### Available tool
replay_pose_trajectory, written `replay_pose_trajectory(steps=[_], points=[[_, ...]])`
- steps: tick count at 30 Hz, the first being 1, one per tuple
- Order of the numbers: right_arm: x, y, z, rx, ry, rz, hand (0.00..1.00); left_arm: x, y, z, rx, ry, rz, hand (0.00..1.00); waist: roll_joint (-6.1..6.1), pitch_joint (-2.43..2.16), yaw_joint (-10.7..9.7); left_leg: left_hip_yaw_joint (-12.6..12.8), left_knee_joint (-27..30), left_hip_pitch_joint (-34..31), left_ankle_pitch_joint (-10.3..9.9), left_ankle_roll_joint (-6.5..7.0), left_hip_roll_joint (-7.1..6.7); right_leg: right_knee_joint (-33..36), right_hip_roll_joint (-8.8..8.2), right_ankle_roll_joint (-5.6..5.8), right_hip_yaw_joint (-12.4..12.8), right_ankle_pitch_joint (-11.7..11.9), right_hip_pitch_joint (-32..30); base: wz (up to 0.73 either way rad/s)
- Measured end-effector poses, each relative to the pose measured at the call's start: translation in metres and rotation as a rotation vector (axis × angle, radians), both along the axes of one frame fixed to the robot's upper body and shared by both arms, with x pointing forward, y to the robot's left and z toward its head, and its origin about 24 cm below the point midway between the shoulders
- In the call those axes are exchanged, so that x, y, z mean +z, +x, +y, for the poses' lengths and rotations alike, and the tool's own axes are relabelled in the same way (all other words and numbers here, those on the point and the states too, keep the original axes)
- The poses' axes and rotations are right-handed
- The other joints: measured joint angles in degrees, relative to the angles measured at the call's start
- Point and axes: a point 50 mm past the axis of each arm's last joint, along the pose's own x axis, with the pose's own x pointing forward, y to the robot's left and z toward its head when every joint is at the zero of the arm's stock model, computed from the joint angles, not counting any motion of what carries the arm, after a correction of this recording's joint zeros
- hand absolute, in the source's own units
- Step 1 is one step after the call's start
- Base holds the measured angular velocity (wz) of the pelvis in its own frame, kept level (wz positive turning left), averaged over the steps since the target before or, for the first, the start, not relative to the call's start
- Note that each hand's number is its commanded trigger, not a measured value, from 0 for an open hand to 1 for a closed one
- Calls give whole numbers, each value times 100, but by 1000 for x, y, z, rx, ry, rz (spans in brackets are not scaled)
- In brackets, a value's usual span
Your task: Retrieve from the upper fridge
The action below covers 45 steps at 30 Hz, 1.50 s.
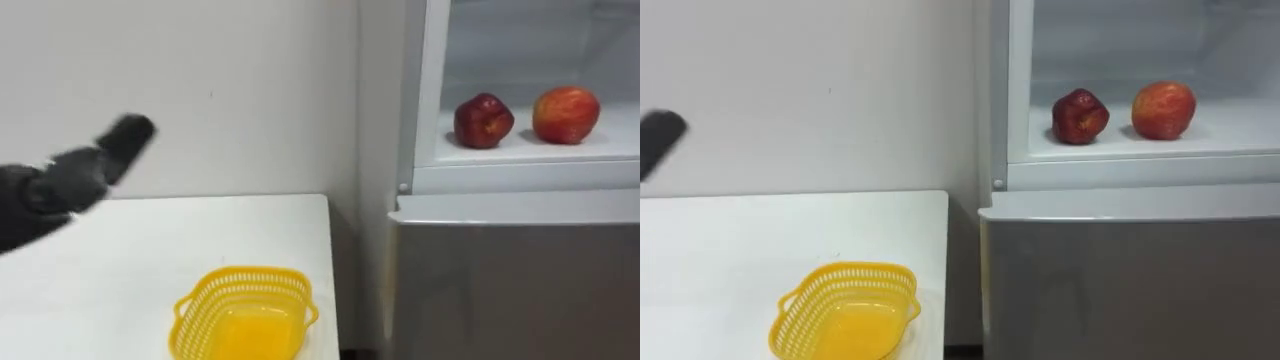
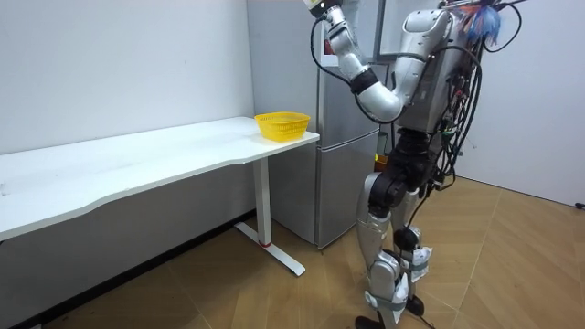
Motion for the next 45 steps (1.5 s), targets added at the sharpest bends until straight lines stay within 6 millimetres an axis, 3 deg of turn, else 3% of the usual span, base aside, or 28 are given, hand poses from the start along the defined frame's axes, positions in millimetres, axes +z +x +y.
replay_pose_trajectory(steps=[1,4,8,11,13,14,16,17,19,20,22,25,28,34,39,42,45], points=[[0,-2,-1,-4,-3,4,0,-3,-1,6,61,-26,1,0,57,35,45,-12,-6,28,-1,0,0,-7,0,0,-5,0,32,0],[0,-5,0,-4,-2,14,0,-27,-3,24,215,-83,113,0,81,58,39,-128,-17,73,-4,2,-23,-19,-11,7,-66,-7,101,7],[1,-10,-1,-13,-2,27,0,-66,-4,46,401,-137,302,0,146,49,34,-278,-1,60,-3,5,-48,-17,-22,6,-141,-17,121,11],[1,-10,-2,-24,0,34,0,-108,-9,64,492,-206,493,0,178,53,22,-328,7,61,-2,3,-53,0,-28,-9,-176,-59,120,5],[1,-8,-4,-26,-7,41,0,-151,-16,78,545,-301,676,0,166,47,13,-338,-3,55,2,-2,-51,2,-23,-16,-176,-65,114,0],[1,-7,-4,-26,-6,39,0,-162,-18,81,559,-331,722,0,154,42,8,-338,-6,61,2,-3,-51,7,-23,-18,-175,-66,119,0],[1,-4,-4,-36,1,31,0,-212,-33,90,625,-465,908,0,140,46,41,-337,-32,110,3,-4,-51,19,-13,-17,-131,-65,152,-9],[1,-4,-4,-39,3,30,0,-224,-39,91,638,-490,964,0,130,48,26,-336,-38,121,2,-3,-55,17,-17,-17,-133,-65,157,-3],[1,1,-4,-38,9,33,0,-281,-61,83,657,-551,1241,0,92,61,-32,-414,-39,78,-3,4,-81,3,-38,-5,-186,-72,140,10],[1,1,-4,-39,12,34,0,-294,-66,78,648,-563,1315,0,72,60,-32,-442,-40,63,-4,7,-86,0,-39,-3,-190,-73,123,8],[0,-1,-1,-36,30,46,0,-339,-94,60,606,-619,1582,0,6,32,-7,-455,-51,54,-7,7,-80,-5,-26,-4,-185,-74,145,0],[0,-1,-2,-46,30,53,0,-370,-130,44,562,-688,1812,0,-99,41,-49,-461,-64,65,-11,0,-67,-24,-13,-7,-191,-74,170,1],[1,3,-4,-44,21,34,0,-386,-159,32,526,-715,1983,0,-52,38,-102,-454,-100,89,-11,0,-67,-15,-14,-6,-192,-74,164,-3],[1,2,-3,-45,24,40,0,-398,-186,17,475,-764,2146,0,53,77,-137,-415,-113,133,-10,2,-75,11,-19,-10,-143,-102,166,-3],[1,2,-3,-62,17,47,0,-402,-199,9,449,-806,2234,0,7,64,-282,-332,-106,136,-11,0,-59,17,-16,-15,-120,-127,147,-3],[1,0,-2,-65,-9,53,0,-403,-197,7,438,-810,2237,0,-31,61,-291,-282,-103,156,-12,-1,-56,24,-10,-15,-80,-124,144,-8],[1,10,-2,-57,-42,5,0,-404,-189,5,410,-745,2255,0,-24,63,-284,-263,-108,154,-12,0,-54,116,-7,-13,-41,-125,96,-7]])
